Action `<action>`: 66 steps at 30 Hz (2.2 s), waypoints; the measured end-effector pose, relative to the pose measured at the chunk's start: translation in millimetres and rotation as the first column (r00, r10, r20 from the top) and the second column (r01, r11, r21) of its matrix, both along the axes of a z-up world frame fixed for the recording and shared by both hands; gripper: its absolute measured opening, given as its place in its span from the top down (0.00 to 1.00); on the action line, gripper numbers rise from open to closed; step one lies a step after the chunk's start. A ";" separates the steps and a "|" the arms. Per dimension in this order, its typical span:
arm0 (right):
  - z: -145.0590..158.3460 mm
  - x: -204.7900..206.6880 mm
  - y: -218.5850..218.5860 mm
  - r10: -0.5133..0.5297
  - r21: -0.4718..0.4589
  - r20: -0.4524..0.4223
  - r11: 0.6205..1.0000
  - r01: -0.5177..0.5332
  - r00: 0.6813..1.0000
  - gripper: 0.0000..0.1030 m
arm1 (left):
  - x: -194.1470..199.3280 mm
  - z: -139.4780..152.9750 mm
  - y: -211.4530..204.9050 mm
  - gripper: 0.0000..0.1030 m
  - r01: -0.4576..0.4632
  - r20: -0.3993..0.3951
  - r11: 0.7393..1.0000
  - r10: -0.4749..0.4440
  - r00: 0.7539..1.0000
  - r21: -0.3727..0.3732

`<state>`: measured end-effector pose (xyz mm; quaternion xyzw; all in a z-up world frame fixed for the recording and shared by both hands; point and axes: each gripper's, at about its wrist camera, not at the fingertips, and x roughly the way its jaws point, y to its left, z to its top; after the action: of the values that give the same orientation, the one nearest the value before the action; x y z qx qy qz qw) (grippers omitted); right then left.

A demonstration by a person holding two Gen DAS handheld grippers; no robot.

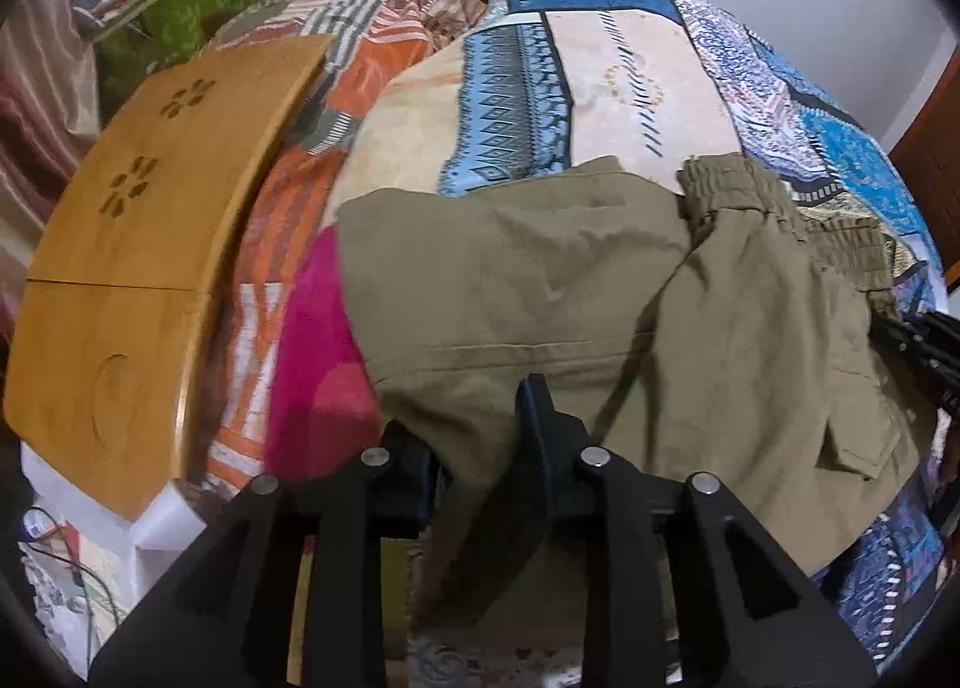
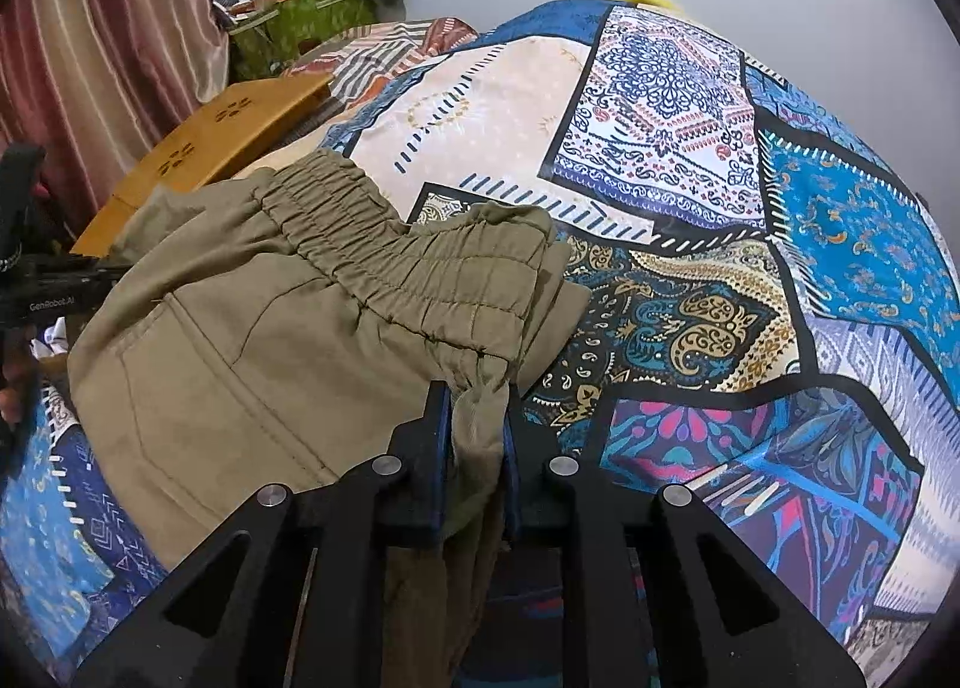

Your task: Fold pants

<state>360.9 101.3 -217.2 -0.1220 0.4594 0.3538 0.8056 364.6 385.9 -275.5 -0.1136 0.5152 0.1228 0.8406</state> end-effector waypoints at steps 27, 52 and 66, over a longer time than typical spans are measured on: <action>242.2 -153.6 -126.1 -0.127 0.346 0.321 0.938 0.009 0.939 0.58 | -180.8 249.8 -150.7 0.72 -0.044 0.435 0.973 -0.059 0.899 0.225; 293.8 -336.7 -164.2 -0.213 0.522 0.551 0.842 -0.134 0.807 0.36 | -371.0 339.8 -284.4 0.02 -0.080 0.750 0.945 -0.198 0.631 0.317; 286.8 -345.8 -174.9 -0.282 0.539 0.542 0.839 -0.070 0.792 0.00 | -369.3 321.3 -281.6 0.00 -0.079 0.734 0.954 -0.169 0.658 0.290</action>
<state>15.1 -73.6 69.6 0.0277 0.0692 0.3615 0.9294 -4.8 104.3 45.8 -0.0138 0.0999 0.1196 0.9877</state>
